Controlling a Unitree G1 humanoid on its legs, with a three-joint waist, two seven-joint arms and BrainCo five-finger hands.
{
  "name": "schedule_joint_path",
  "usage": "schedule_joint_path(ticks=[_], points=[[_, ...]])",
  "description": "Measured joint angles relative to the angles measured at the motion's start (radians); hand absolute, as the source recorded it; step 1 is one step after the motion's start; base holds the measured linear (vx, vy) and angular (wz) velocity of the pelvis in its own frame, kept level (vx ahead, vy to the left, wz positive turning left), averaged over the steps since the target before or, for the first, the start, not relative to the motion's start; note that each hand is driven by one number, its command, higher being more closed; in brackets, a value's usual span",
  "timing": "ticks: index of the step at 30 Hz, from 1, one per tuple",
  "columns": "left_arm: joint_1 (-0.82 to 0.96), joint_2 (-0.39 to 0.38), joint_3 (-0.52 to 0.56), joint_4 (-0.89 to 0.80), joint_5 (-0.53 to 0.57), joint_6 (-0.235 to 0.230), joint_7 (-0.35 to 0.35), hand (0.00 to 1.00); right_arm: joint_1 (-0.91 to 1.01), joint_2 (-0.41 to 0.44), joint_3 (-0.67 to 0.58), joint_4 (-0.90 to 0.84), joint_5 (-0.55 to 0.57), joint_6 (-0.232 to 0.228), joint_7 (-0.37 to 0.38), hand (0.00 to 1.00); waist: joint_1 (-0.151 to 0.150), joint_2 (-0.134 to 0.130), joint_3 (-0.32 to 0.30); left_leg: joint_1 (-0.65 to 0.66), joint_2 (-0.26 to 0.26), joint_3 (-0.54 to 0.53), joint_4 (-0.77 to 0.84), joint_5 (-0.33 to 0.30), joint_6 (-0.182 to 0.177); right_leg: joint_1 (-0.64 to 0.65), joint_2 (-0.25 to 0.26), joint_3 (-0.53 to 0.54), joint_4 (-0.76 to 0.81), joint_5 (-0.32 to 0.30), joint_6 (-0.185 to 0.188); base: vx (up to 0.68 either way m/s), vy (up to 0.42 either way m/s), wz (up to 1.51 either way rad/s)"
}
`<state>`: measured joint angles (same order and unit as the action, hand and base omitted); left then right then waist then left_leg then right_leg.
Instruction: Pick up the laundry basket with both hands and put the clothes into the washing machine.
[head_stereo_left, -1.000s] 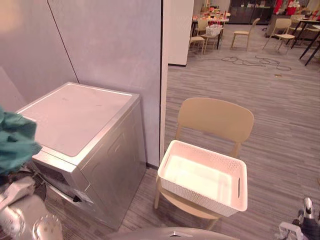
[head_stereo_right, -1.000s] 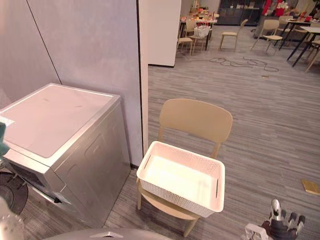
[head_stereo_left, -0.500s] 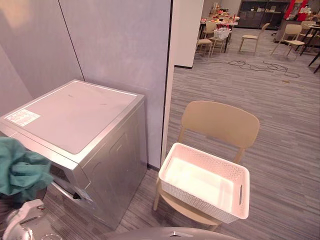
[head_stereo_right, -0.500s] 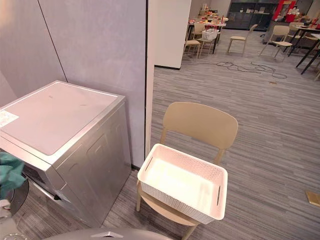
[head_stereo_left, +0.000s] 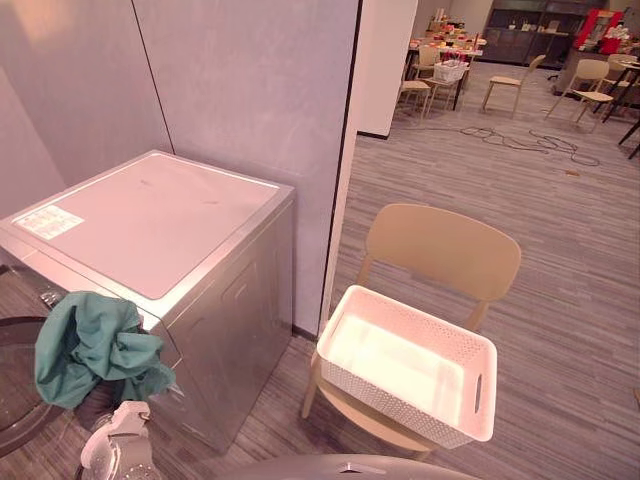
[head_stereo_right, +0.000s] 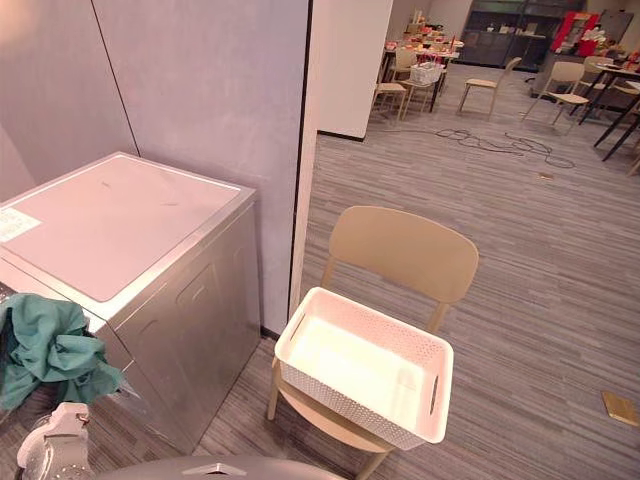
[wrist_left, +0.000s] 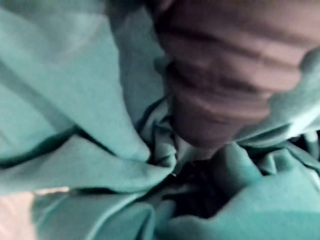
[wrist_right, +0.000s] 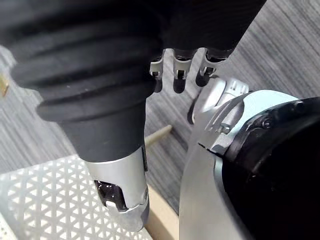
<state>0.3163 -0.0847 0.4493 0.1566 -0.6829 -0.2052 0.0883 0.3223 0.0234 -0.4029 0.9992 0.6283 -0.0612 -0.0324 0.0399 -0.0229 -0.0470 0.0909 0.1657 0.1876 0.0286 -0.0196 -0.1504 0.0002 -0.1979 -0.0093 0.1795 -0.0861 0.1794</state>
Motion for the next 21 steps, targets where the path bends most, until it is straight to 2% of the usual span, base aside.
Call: schedule_joint_path(ticks=[4,6,8,10,12,14,15,16,17,19,20,21], points=[[-0.004,0.001,-0.031,0.038,0.006,0.013,-0.005,1.00,-0.020,-0.008,0.008,0.006,-0.096,0.003,0.001,0.00,0.003,-0.007,0.012,-0.004,-0.003,-0.043,0.016,0.005,-0.007,0.013,-0.007,-0.034,0.046,-0.029,0.001,0.01,-0.019,0.30],[-0.017,0.003,-0.056,0.057,0.022,0.017,-0.008,1.00,-0.040,-0.008,0.026,0.014,-0.151,0.005,0.003,0.00,0.005,-0.027,0.051,-0.019,0.008,-0.099,0.064,0.000,-0.014,0.037,-0.004,-0.081,0.101,-0.069,-0.009,-0.03,-0.093,0.63],[-0.018,0.005,-0.091,0.063,0.022,0.032,-0.008,1.00,-0.055,-0.017,0.050,0.028,-0.182,0.004,0.004,0.00,0.007,-0.037,0.061,-0.060,0.016,-0.145,0.102,-0.003,-0.019,0.031,0.000,-0.121,0.143,-0.095,-0.021,-0.08,-0.107,0.81],[-0.019,0.006,-0.149,0.063,0.022,0.046,-0.012,1.00,-0.065,-0.038,0.092,0.038,-0.205,0.002,0.005,0.00,0.011,-0.034,0.077,-0.120,0.027,-0.221,0.129,0.005,-0.032,0.013,0.009,-0.186,0.191,-0.125,-0.037,-0.14,-0.130,0.96],[-0.018,0.007,-0.207,0.062,0.021,0.051,-0.032,1.00,-0.073,-0.051,0.107,0.038,-0.203,-0.003,0.005,0.00,0.004,-0.026,0.095,-0.167,0.037,-0.260,0.122,0.018,-0.027,-0.007,0.001,-0.260,0.260,-0.174,-0.061,-0.17,-0.133,1.07],[-0.017,0.007,-0.223,0.061,0.022,0.055,-0.040,1.00,-0.087,-0.052,0.106,0.040,-0.204,-0.003,0.004,0.00,-0.001,-0.024,0.098,-0.174,0.071,-0.190,0.088,0.005,-0.006,-0.009,-0.009,-0.305,0.275,-0.183,-0.075,-0.12,-0.097,0.80],[-0.019,0.008,-0.229,0.058,0.022,0.055,-0.046,1.00,-0.089,-0.046,0.106,0.039,-0.203,-0.004,0.002,0.00,-0.002,-0.046,0.109,-0.183,0.093,-0.128,0.111,-0.006,0.024,-0.010,-0.027,-0.327,0.274,-0.183,-0.090,-0.08,-0.022,0.64],[-0.021,0.017,-0.249,0.043,0.021,0.056,-0.052,1.00,-0.090,-0.051,0.105,0.039,-0.202,-0.008,0.000,0.00,-0.001,-0.042,0.120,-0.226,0.129,-0.089,0.224,-0.019,0.047,-0.013,-0.040,-0.358,0.289,-0.181,-0.098,-0.08,0.018,0.64],[-0.020,0.016,-0.271,0.038,0.022,0.057,-0.052,1.00,-0.090,-0.060,0.095,0.038,-0.197,-0.016,-0.002,0.00,-0.002,-0.023,0.123,-0.257,0.151,-0.075,0.348,-0.037,0.064,-0.022,-0.044,-0.375,0.299,-0.178,-0.099,-0.10,0.034,0.47],[-0.025,0.017,-0.285,0.030,0.022,0.057,-0.059,1.00,-0.090,-0.053,0.061,0.039,-0.192,-0.019,-0.001,0.00,-0.015,-0.013,0.122,-0.257,0.189,-0.072,0.459,-0.092,0.087,-0.023,-0.049,-0.396,0.294,-0.164,-0.090,-0.09,0.092,0.40],[-0.042,0.018,-0.291,0.031,0.022,0.057,-0.060,1.00,-0.090,-0.043,0.039,0.038,-0.190,-0.022,-0.002,0.00,-0.017,-0.014,0.122,-0.231,0.229,-0.060,0.470,-0.112,0.087,-0.024,-0.050,-0.406,0.288,-0.154,-0.081,-0.06,0.150,0.40],[-0.051,0.019,-0.294,0.032,0.022,0.057,-0.060,1.00,-0.090,-0.039,0.030,0.038,-0.184,-0.022,-0.002,0.00,-0.019,-0.014,0.121,-0.215,0.248,-0.051,0.465,-0.118,0.090,-0.025,-0.051,-0.411,0.287,-0.148,-0.072,-0.03,0.216,0.45]])
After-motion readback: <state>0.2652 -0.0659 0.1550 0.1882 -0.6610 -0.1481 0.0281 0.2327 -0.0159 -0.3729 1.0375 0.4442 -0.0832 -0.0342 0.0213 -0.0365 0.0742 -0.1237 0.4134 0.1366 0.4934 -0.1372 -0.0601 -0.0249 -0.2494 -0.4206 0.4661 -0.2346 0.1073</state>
